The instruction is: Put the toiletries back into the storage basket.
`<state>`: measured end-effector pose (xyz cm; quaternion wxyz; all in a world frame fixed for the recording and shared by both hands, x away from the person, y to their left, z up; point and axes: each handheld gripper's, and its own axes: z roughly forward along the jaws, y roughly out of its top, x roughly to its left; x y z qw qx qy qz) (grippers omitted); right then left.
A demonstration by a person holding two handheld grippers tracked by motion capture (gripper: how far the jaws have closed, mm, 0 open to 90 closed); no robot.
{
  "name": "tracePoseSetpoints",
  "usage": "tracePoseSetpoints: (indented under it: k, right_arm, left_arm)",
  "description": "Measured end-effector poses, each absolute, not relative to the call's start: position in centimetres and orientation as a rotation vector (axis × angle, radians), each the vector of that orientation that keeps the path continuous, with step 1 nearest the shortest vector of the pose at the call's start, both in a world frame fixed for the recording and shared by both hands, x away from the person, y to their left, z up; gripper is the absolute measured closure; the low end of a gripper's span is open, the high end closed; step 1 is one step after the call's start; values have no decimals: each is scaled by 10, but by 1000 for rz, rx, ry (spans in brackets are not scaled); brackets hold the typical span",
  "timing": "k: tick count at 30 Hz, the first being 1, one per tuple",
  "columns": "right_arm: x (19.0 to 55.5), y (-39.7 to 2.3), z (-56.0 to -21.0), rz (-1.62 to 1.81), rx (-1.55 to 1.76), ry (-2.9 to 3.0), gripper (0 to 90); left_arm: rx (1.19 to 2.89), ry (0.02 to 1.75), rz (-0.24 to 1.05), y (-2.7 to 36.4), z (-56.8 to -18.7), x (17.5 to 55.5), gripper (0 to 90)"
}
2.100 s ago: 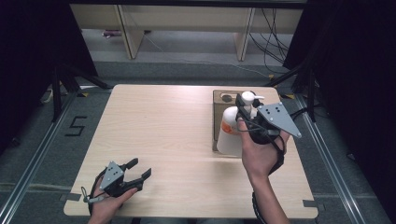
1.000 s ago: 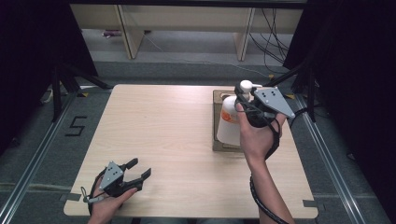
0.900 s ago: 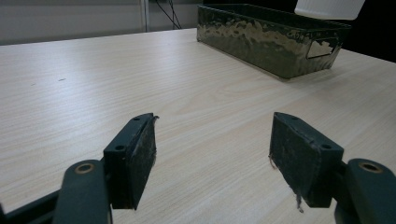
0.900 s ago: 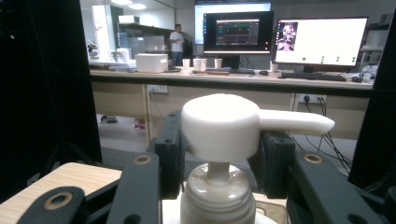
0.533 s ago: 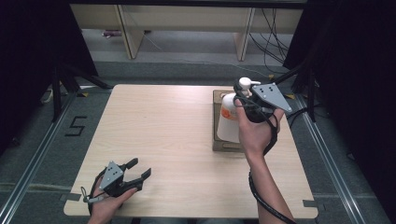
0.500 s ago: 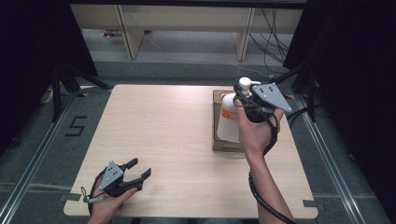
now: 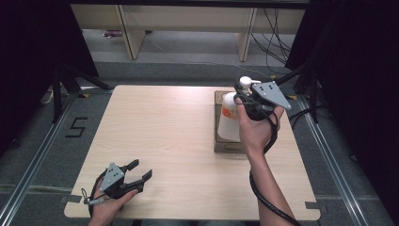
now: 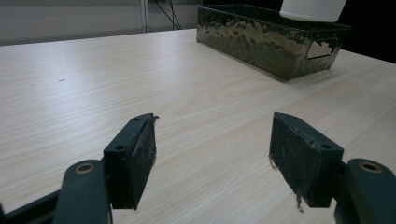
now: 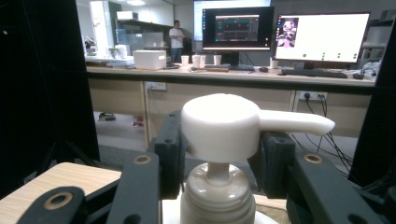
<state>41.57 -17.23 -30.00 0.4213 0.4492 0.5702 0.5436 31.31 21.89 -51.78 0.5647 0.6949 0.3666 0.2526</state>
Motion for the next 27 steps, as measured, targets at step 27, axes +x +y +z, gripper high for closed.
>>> tracePoseSetpoints:
  k: [27]
  right_arm:
    - [424,-173,-315,1347,1139,1458,601]
  left_arm:
    - [1632,866,585,218,-518,313,311]
